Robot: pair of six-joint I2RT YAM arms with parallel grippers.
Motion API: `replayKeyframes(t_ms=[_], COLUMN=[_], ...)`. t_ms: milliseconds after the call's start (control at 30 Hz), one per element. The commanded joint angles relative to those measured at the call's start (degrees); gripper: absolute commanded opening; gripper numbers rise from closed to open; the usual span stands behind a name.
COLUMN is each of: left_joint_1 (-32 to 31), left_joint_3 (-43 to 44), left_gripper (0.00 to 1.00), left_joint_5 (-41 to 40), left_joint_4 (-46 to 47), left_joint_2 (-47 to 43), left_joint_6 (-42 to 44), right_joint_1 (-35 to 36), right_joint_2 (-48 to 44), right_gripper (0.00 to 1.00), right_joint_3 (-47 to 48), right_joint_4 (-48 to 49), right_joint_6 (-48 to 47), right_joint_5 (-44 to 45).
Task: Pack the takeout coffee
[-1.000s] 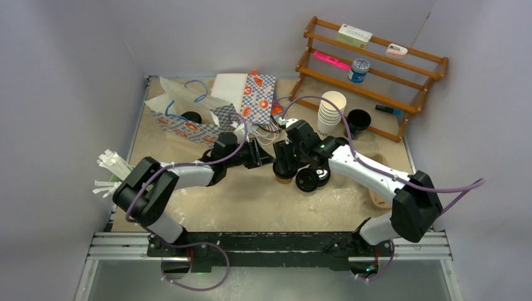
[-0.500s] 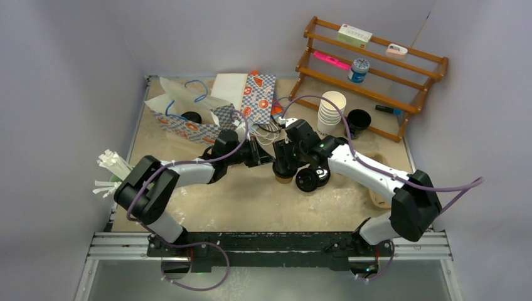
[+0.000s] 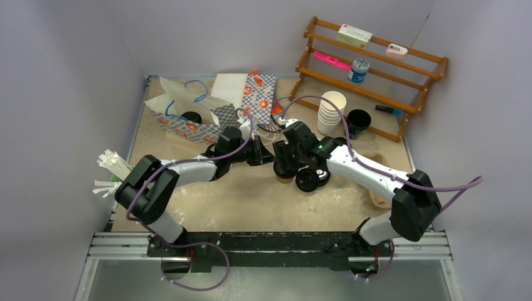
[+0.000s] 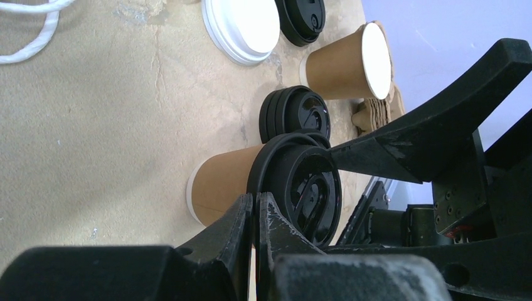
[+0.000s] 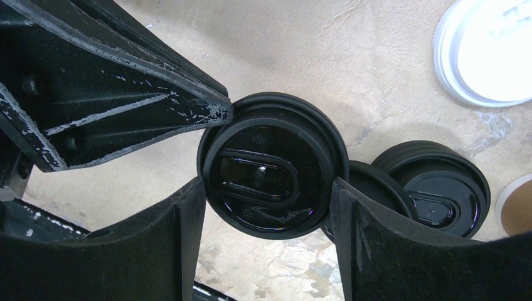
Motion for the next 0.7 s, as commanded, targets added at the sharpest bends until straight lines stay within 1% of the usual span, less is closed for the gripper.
replayKeyframes(t_ms=[0, 233, 333, 433, 500, 567, 667], left_joint_1=[-3.4, -4.8, -4.8, -4.7, -4.6, -4.3, -3.8], left_joint_3=[-0.2, -0.7, 0.0, 2.1, 4.2, 5.8, 6.7], left_gripper=[0.06, 0.06, 0.07, 0.17, 0.25, 0.29, 0.32], left_joint_5=[-3.9, -5.8, -6.9, -8.9, -10.7, -11.0, -9.4], left_joint_4=[-11.0, -12.8, -14.5, -17.4, -20.4, -22.0, -23.1], left_joint_2=[4.4, 5.4, 3.9, 0.0, -3.5, -5.8, -8.1], left_joint_6=[5.4, 6.2, 6.6, 8.1, 9.0, 9.0, 7.4], right_joint_1=[2.2, 3.1, 3.1, 3.0, 3.0, 3.0, 3.0], right_joint_2=[2.9, 3.8, 3.5, 2.7, 2.5, 2.8, 3.1], right_gripper=[0.46, 0.46, 0.45, 0.46, 0.46, 0.46, 0.45], right_joint_3=[-3.2, -3.1, -3.4, -4.3, -4.5, -4.4, -4.1], right_joint_4=[-5.6, -6.0, -5.7, -5.7, -5.3, -5.0, -4.7], right_joint_6=[-0.9, -0.5, 0.1, 2.3, 2.6, 2.8, 2.7], right_joint_5=[3.6, 4.8, 4.4, 0.2, -0.3, -0.5, -0.6])
